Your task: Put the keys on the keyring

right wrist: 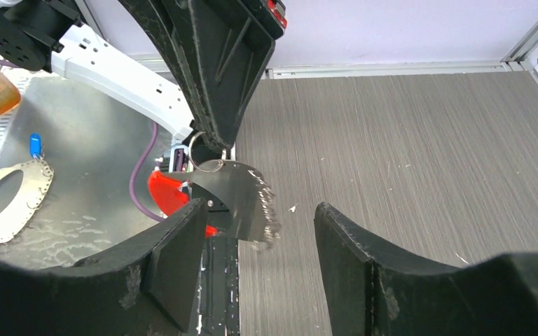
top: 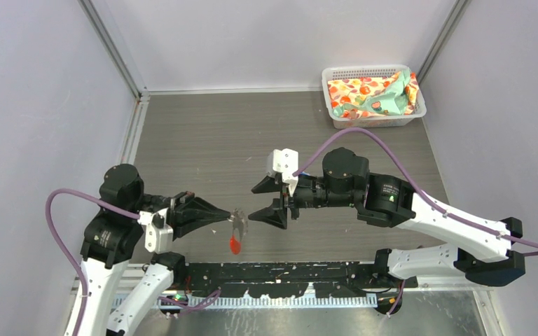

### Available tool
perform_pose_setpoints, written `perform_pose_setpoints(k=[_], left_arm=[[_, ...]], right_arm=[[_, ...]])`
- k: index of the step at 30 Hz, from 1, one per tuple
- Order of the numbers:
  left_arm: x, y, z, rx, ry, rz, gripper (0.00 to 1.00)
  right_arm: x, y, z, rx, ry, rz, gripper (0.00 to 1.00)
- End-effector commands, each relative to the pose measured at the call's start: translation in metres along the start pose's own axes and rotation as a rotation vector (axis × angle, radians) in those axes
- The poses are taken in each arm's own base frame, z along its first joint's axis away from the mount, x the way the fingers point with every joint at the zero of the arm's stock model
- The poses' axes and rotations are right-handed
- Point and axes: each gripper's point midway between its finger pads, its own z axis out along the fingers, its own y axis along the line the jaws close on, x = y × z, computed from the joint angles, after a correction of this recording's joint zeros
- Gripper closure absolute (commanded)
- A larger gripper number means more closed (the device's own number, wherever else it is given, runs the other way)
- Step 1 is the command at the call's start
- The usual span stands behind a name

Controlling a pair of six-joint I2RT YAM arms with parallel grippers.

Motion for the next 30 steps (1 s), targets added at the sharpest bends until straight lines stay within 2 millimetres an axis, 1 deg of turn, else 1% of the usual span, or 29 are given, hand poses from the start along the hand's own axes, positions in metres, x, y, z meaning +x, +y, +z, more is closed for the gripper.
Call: perform_pose_setpoints(k=[1, 8, 13, 16, 19, 23, 25, 30], left_arm=[[0.000, 0.007, 0.000, -0.012, 0.008, 0.088, 1.00], [0.004, 0.011, -0.002, -0.042, 0.041, -0.043, 1.00], [0.010, 0.006, -0.003, -0.058, 0.063, -0.056, 1.00], [0.014, 0.003, -0.004, -0.063, 0.077, -0.004, 1.00], [0.022, 0.002, -0.006, -0.068, 0.102, 0.066, 1.00], [0.034, -0.005, -0.009, -0.043, 0.154, 0.225, 1.00], [0.039, -0.006, -0.011, -0.034, 0.178, 0.276, 1.00], [0.040, -0.010, -0.011, -0.019, 0.181, 0.330, 1.00]], right_arm=[[-0.030, 0.000, -0.008, 0.007, -0.096, -0.035, 0.38], [-0.031, 0.001, -0.008, -0.001, -0.084, -0.042, 0.42], [-0.030, -0.006, -0.006, 0.032, -0.074, -0.038, 0.45], [-0.024, -0.008, -0.003, 0.042, -0.054, -0.037, 0.45], [-0.018, -0.009, 0.001, 0.035, -0.029, -0.044, 0.43], [-0.012, -0.010, 0.004, 0.037, -0.006, -0.058, 0.44], [-0.011, -0.011, 0.004, 0.039, -0.005, -0.061, 0.44], [-0.011, -0.011, 0.005, 0.036, -0.001, -0.063, 0.45]])
